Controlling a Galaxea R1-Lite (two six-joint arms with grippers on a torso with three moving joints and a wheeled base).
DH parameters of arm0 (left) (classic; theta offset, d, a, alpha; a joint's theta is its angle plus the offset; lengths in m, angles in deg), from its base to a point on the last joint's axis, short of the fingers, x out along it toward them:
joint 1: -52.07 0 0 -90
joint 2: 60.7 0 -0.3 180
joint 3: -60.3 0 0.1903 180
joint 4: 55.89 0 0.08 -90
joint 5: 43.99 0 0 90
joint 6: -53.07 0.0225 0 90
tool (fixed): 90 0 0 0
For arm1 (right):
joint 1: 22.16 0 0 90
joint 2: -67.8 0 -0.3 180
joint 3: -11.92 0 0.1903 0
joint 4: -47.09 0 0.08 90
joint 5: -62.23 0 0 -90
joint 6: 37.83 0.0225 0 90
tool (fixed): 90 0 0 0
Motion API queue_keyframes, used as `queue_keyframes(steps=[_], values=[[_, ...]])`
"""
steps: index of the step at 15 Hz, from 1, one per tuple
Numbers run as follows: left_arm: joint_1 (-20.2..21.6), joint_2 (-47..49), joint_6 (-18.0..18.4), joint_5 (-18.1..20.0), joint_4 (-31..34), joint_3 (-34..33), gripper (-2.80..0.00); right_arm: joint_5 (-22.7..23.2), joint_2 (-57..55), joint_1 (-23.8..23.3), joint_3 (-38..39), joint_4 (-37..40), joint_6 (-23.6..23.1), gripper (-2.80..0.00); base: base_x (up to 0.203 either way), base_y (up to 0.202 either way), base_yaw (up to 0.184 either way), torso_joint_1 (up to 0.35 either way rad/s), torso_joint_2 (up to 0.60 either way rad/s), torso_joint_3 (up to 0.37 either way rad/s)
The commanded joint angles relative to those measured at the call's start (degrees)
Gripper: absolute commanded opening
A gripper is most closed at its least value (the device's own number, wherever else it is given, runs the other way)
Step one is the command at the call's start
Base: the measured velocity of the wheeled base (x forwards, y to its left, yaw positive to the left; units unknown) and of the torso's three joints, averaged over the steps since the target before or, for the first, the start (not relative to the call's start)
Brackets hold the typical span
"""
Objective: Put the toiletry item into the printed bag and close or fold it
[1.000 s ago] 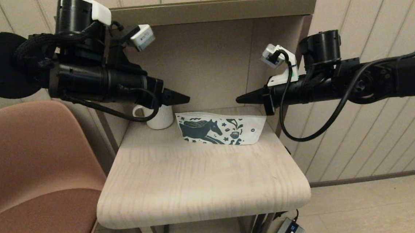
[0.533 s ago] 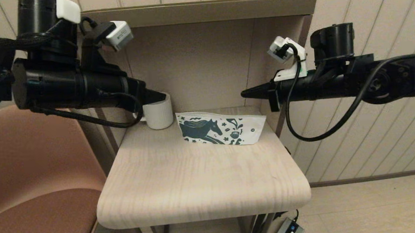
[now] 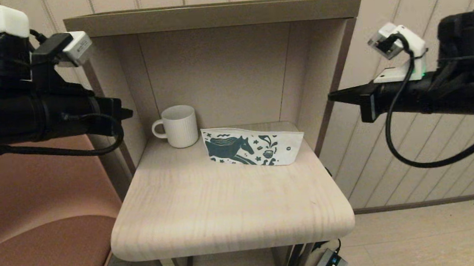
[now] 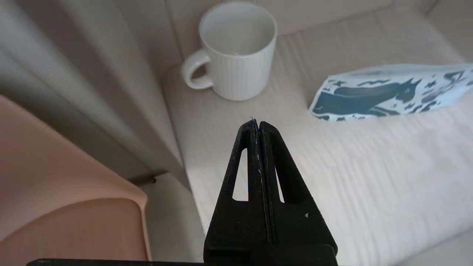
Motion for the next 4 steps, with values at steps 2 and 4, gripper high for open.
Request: queue_keyframes(steps=[2,4], values=[[0.38,-6.45,-0.11,0.06,-0.45,-2.56,-2.80,-1.49,7.45,-3.35,3.93,-0.35,0.37,-2.80,0.000,0.000,0.000,0.000,0.00,0.000],[0.44,-10.91,-0.81,-0.13,-0.16,-4.20,-2.80,-1.78,11.93,-3.50,7.59,-2.80,0.48,-2.80,0.000,0.000,0.000,0.000,0.00,0.000]])
